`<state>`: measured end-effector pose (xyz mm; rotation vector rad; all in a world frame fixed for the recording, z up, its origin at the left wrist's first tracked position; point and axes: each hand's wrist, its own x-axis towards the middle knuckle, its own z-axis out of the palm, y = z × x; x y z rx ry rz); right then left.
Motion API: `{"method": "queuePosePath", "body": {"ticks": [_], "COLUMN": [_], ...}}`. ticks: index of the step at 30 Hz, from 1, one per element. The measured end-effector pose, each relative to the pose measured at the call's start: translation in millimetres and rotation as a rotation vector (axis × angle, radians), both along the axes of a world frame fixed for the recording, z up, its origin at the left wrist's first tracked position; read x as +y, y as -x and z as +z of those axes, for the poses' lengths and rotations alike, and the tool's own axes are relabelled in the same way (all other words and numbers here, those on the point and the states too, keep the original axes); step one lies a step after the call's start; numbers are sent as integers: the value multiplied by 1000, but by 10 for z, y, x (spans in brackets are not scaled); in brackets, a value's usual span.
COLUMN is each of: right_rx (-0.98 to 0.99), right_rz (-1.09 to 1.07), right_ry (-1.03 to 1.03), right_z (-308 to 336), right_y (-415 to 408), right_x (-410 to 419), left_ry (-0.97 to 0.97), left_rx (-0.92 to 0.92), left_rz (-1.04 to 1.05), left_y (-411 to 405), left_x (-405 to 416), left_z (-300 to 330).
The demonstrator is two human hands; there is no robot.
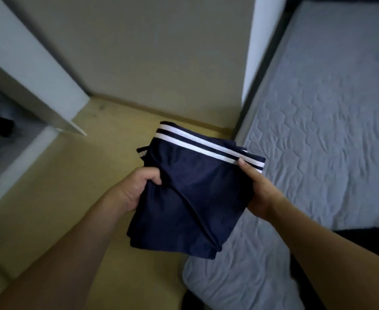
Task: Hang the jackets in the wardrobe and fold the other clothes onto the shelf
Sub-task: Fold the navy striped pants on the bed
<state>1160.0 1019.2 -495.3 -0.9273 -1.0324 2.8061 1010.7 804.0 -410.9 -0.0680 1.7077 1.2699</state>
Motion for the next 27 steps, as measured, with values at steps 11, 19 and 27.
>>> {"method": "queuePosePath", "body": {"ticks": [11,19,27], "right_rx": [460,582,797], "right_rz": [311,530,907], "right_ry": [-151,-293,-625], "right_z": [3852,5257,5904], "right_y": [2321,3347,4708], "right_x": [-2232,-3674,-4602], "left_ry": [6,322,535], "left_rx": [485,1027,1219], "left_rz": [269,467,685], "left_y": [1203,1793,2794], "left_x": [-2621,-4077,-5089], "left_z": [4094,5761,6263]}}
